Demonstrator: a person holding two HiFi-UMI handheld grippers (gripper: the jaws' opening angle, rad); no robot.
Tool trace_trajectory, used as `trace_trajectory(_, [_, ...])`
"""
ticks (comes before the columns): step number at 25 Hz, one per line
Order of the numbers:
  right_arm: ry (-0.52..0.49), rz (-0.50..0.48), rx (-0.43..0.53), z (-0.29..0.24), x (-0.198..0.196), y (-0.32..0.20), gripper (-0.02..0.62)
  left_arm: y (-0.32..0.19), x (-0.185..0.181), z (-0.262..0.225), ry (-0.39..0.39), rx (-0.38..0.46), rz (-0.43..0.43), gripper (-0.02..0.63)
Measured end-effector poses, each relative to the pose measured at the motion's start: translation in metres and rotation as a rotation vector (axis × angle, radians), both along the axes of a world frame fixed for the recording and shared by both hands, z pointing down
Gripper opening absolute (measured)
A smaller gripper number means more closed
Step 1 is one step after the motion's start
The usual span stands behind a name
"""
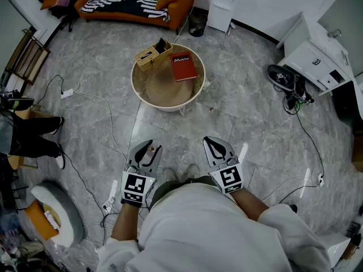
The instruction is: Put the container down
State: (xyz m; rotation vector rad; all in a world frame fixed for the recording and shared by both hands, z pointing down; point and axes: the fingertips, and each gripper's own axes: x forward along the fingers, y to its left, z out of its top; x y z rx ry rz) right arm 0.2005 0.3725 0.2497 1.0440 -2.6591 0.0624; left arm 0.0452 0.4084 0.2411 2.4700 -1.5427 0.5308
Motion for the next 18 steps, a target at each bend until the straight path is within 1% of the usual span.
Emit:
trace_trajectory(3, [0.005,-0.007,0.000,0.004,0.003,-0.001,0.021,-0.001,0.003,0.005,0.004,0.009,-0.002,0.132])
trace_trajectory(8, [0.000,-0.027,-0.002,0.008,0.008,-0.006,0.021,-0.005,0.008,0.010,0.000,-0.021,-0.019,0.132])
trace_trajectory(12, [-0.020,-0.034,-0.006,0.015,0.015,-0.013,0.021,-0.014,0.011,0.012,0.024,-0.013,-0.043,0.132])
trace_trajectory(14, [-0.007,-0.032,-0.029,0.021,0.018,-0.014,0.021,-0.018,0.011,0.014,0.034,-0.013,-0.057,0.132])
trace_trajectory(18, [0.026,-0.049,-0.040,0.039,0.018,-0.017,0.023,-0.029,0.008,0.016,0.044,-0.014,-0.069,0.132])
